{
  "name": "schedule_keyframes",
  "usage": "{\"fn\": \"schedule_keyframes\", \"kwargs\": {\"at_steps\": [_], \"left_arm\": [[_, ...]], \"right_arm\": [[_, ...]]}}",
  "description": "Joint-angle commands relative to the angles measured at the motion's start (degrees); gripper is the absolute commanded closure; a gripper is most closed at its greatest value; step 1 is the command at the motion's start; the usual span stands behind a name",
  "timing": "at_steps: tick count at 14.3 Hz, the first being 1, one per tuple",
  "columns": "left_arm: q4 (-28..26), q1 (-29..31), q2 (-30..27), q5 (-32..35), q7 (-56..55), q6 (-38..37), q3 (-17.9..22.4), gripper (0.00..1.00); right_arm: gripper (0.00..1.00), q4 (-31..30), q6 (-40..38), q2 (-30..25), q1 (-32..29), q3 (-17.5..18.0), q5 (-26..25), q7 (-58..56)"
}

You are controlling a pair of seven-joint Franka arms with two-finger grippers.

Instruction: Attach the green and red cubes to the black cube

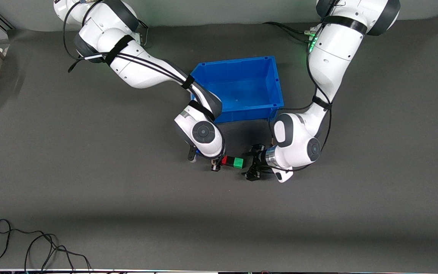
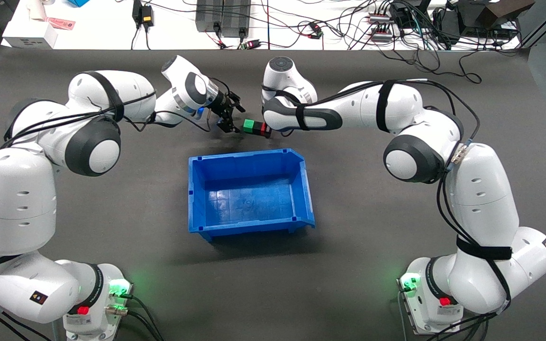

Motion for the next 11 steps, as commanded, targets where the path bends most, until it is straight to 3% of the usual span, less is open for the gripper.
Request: {"fn": "schedule_keyframes", "kwargs": {"at_steps": [1, 5, 8, 11], "left_arm": [[0.62, 4.87, -2.18, 5.46, -0.72, -7.06, 0.72, 0.00], [0.45, 15.50, -7.98, 15.39, 5.14, -22.35, 0.72, 0.00], [0.45, 23.24, -12.63, 26.61, 16.57, -34.05, 0.90, 0.00], [0.88, 26.16, -16.77, 37.19, 22.46, -38.56, 0.90, 0.00]], "right_arm": [[0.00, 1.96, -0.60, 0.43, 0.59, -0.30, -1.62, 1.49], [0.00, -4.96, -0.69, -9.65, -0.38, -1.44, -1.80, -1.40], [0.00, -17.86, -0.52, -22.82, -3.97, -1.53, -1.80, -10.44], [0.00, -29.82, -0.69, -35.83, -8.98, -1.53, -1.27, -25.88]]}}
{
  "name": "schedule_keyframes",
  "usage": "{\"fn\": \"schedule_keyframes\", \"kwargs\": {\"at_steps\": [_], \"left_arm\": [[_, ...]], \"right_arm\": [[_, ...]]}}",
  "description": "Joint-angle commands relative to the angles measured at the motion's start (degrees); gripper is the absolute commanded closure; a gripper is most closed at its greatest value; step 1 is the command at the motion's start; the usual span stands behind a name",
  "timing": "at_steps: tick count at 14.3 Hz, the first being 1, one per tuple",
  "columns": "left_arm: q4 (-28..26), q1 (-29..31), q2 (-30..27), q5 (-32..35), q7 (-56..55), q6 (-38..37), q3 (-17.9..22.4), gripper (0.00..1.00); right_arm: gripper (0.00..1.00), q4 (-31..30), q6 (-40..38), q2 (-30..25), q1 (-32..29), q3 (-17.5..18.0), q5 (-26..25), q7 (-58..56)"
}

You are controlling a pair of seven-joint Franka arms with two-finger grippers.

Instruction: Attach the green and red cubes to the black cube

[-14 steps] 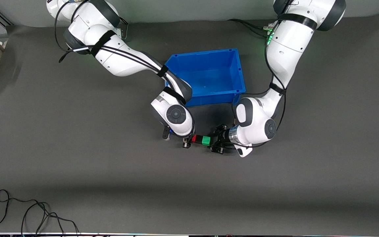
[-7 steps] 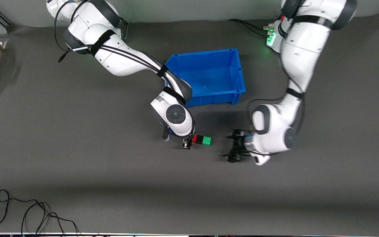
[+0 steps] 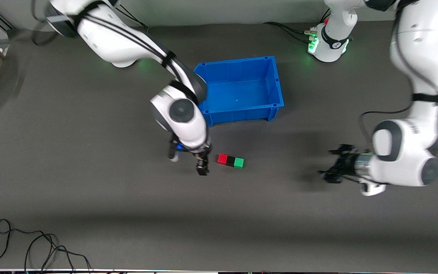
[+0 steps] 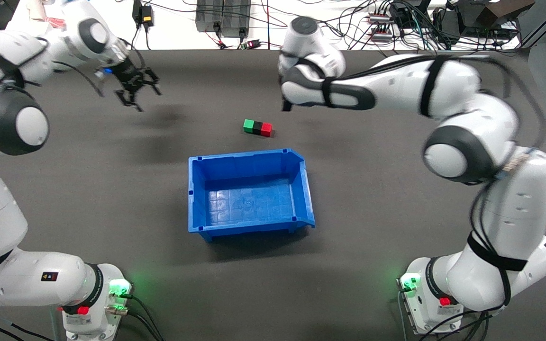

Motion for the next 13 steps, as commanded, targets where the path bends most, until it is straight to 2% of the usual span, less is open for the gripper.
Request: {"fn": "schedule_keyframes", "kwargs": {"at_steps": [1, 4, 6, 8, 11, 13], "left_arm": [[-0.98, 1.58, -4.99, 5.48, 6.73, -3.38, -0.40, 0.00], [0.60, 5.36, -10.00, 5.49, 19.38, -8.74, -0.40, 0.00], [4.97, 7.13, -11.06, 5.58, 31.74, -15.14, -0.40, 0.00], [8.51, 7.57, -12.38, 6.10, 40.65, -18.33, -0.31, 0.00], [8.61, 5.04, -16.94, 13.38, 45.16, -18.25, -1.01, 0.00], [8.34, 2.57, -18.97, 16.38, 45.52, -18.25, -1.01, 0.00]], "right_arm": [[0.00, -17.85, 0.71, -16.86, -5.25, -0.03, -0.25, -14.18], [0.00, -23.86, -2.26, -26.55, -9.39, -0.03, -0.16, -32.36], [0.00, -23.96, -9.09, -28.32, -10.63, -0.03, 0.45, -45.98], [0.00, -23.96, -12.20, -30.34, -13.34, -0.12, 2.37, -56.46], [0.00, -23.78, -12.90, -33.68, -19.67, -0.99, 10.89, -74.81], [0.00, -21.43, -17.63, -34.30, -21.70, -3.27, 11.79, -86.95]]}}
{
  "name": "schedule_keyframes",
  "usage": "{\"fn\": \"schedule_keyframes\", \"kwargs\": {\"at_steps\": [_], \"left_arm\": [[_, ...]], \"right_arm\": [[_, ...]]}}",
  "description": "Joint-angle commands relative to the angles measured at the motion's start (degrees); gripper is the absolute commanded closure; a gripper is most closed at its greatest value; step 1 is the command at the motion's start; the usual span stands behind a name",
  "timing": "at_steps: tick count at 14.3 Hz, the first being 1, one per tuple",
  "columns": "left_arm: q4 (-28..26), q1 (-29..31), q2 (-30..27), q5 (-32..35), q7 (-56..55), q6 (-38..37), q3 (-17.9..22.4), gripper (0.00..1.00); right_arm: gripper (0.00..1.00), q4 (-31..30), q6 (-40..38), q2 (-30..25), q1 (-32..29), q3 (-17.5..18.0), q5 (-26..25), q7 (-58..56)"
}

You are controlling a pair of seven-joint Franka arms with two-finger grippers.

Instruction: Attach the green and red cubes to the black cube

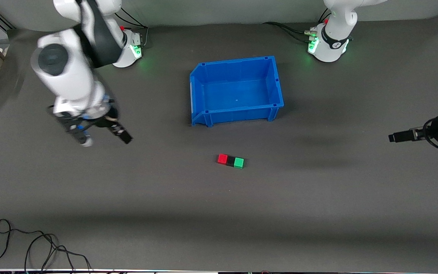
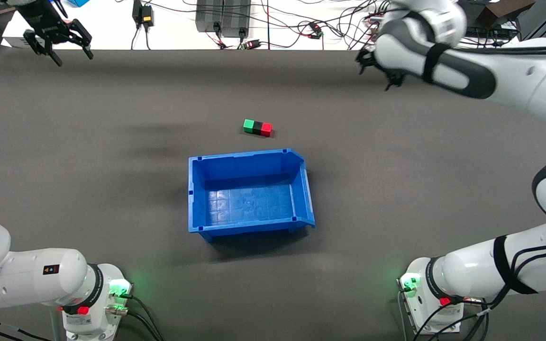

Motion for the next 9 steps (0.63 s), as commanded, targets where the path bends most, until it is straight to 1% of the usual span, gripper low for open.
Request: {"fn": "schedule_keyframes", "kwargs": {"at_steps": [1, 2, 5, 7, 9], "left_arm": [[-1.32, -3.68, -3.78, 4.05, 1.66, -0.31, 0.27, 0.00], [-2.37, -4.73, -5.18, 4.76, 1.66, 0.13, 0.27, 0.00], [-6.15, -5.36, -8.96, 5.03, 1.83, 3.02, -0.17, 0.00], [-7.30, -5.44, -10.02, 5.03, 3.23, 3.56, -0.17, 0.00], [-11.67, -5.44, -12.91, 5.03, 3.59, 6.27, -0.17, 0.00]], "right_arm": [[0.00, 2.88, -6.53, -2.19, -1.94, -3.43, 2.26, -16.06], [0.00, 5.16, -9.52, -2.19, -1.94, -4.76, 2.26, -21.33], [0.00, 11.75, -18.67, -2.11, -2.20, -9.15, 2.26, -36.71], [0.00, 15.27, -20.70, -1.67, -2.38, -10.39, 1.92, -45.77], [0.00, 16.95, -20.97, -1.67, -2.38, -10.48, 1.82, -48.89]]}}
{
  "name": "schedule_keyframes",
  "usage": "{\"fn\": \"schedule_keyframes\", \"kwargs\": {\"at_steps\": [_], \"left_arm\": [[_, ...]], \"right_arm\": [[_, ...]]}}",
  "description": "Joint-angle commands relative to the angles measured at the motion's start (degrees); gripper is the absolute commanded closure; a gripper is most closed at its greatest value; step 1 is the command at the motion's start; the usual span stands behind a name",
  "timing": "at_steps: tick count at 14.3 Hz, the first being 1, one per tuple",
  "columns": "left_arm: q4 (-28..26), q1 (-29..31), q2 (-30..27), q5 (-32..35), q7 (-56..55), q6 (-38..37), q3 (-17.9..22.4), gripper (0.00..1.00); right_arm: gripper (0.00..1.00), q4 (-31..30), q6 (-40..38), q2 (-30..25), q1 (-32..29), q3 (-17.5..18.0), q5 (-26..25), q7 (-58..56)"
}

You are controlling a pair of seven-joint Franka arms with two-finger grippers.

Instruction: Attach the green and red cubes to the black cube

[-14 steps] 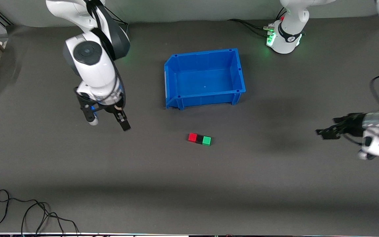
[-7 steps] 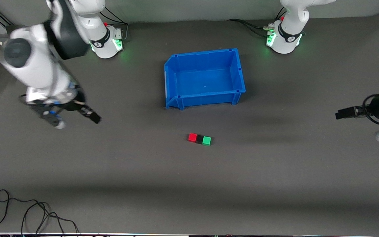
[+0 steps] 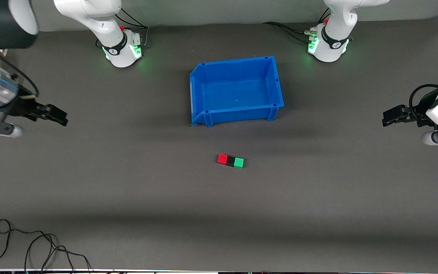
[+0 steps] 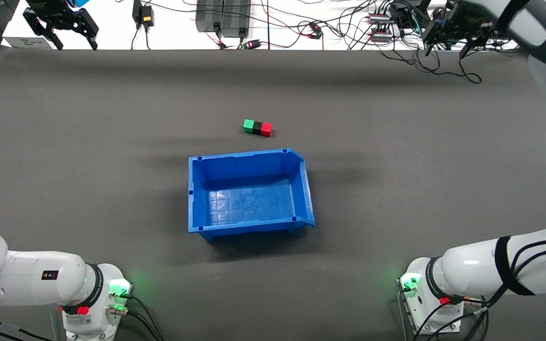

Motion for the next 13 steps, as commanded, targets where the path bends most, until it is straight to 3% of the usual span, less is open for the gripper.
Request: {"fn": "schedule_keyframes", "kwargs": {"at_steps": [1, 4, 8, 13], "left_arm": [[-9.20, -0.37, -6.39, 0.98, 1.53, 5.42, 0.28, 0.00], [-9.76, -0.28, -7.46, 0.98, 1.53, 5.88, 0.37, 0.00], [-8.17, -0.37, -7.20, 0.98, 1.79, 5.09, 0.28, 0.00], [-8.00, 0.07, -6.85, 0.98, 4.43, 5.35, 0.45, 0.00]], "right_arm": [[0.00, 3.18, -1.93, 0.51, 0.03, 0.09, 1.12, -4.32], [0.00, 4.32, -2.20, 0.34, 0.11, -0.08, 3.04, -6.85], [0.00, 3.97, -1.67, 0.34, 0.46, -3.33, 7.18, -12.05], [0.00, 5.02, -1.85, 1.74, 0.73, -3.42, 6.48, -12.22]]}}
